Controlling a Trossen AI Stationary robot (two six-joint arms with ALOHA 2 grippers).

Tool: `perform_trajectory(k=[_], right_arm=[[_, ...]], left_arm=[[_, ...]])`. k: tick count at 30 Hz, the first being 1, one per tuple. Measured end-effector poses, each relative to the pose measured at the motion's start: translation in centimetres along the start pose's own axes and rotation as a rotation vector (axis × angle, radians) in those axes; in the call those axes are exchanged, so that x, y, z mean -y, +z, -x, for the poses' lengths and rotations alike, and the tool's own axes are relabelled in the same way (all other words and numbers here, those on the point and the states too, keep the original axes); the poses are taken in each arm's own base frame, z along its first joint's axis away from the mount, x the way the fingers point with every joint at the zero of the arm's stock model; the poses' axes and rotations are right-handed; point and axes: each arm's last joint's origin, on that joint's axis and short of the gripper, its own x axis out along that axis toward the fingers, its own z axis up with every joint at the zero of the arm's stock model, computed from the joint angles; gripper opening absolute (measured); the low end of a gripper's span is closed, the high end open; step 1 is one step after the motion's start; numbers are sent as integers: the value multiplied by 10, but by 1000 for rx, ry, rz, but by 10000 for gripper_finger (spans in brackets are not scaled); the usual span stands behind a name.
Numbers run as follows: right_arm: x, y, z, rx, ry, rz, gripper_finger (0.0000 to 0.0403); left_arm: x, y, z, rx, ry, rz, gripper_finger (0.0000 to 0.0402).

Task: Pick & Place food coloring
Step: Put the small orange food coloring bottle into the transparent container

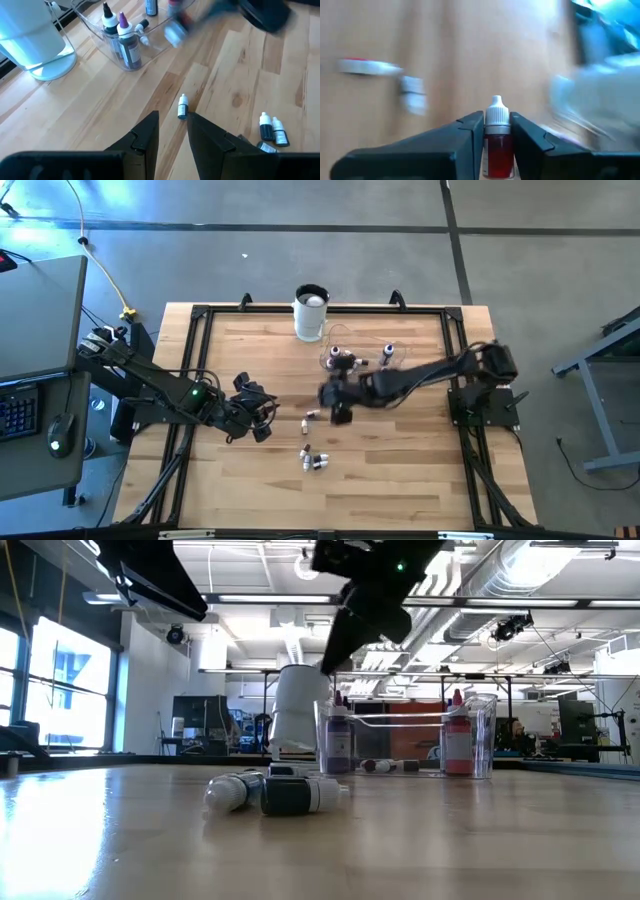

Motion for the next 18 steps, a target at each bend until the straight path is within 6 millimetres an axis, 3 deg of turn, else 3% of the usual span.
perform_trajectory(k=[3,9,14,18], right_arm=[[35,-12,7,-75,-73,-118,72],[79,-63,-22,-258,-68,-331,81],[90,-101,-47,-272,45,-428,81],[92,-113,-54,-262,22,-451,82]], left_arm=[[0,0,0,-1,-1,0,99],[0,0,0,-4,-7,3,99],[0,0,0,-4,-7,3,99],[0,0,0,-3,-5,3,99]])
